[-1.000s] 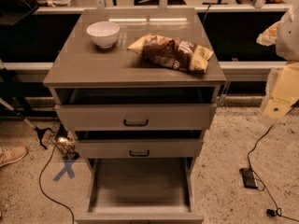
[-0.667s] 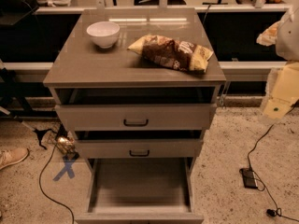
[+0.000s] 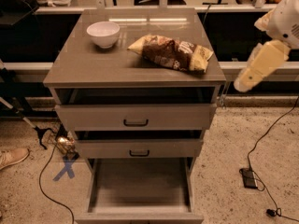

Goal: Place brown chip bag into bottom drawer

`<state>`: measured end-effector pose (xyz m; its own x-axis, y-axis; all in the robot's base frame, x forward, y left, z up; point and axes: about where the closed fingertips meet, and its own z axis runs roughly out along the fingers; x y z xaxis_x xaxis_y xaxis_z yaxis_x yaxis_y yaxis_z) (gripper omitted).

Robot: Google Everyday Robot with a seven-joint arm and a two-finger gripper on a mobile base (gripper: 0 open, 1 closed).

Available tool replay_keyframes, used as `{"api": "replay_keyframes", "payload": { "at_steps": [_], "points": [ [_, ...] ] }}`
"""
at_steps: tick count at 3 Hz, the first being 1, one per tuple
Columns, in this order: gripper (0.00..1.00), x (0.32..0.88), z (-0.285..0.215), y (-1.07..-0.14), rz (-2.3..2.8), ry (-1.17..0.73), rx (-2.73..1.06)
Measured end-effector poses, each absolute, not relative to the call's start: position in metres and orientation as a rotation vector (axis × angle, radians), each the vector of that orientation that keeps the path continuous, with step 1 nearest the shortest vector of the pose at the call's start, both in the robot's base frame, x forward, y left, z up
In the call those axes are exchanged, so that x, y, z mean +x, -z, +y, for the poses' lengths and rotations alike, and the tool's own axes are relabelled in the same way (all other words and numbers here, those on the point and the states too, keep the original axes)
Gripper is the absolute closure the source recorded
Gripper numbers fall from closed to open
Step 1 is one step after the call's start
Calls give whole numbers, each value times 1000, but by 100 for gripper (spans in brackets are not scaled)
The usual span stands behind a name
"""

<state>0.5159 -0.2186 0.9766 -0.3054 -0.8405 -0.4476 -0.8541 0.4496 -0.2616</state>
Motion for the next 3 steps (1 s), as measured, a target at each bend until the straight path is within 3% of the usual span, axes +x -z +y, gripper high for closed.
{"api": "replay_keyframes", "payload": {
  "at_steps": [2, 3],
  "points": [
    [0, 663, -186, -961, 2160, -146, -1135],
    [0, 712, -148, -939, 2194, -228, -1083]
  ]
}}
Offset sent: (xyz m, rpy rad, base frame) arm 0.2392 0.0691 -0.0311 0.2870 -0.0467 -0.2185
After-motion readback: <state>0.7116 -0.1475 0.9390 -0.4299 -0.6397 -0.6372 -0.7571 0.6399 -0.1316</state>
